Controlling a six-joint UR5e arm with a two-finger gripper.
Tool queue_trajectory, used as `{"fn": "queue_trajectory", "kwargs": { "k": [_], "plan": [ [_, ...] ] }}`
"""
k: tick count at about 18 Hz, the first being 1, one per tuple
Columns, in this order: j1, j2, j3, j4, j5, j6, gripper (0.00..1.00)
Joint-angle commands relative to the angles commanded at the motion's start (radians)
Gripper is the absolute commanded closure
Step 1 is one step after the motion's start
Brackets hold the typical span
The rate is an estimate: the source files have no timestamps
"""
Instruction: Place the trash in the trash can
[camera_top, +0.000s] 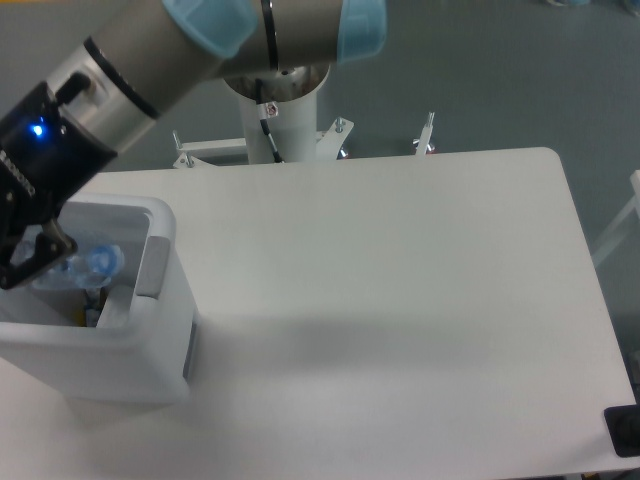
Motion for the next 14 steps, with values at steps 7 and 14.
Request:
{"fn": "queue_trajectory", "kwargs": {
  "k": [7, 14],
  "plan": [
    [0.030, 0.006, -0.017, 0.000, 0.003, 0.002, 0.00],
    [0.253, -0.015, -0.020, 0.000, 0.002, 0.008, 0.00]
  ]
}}
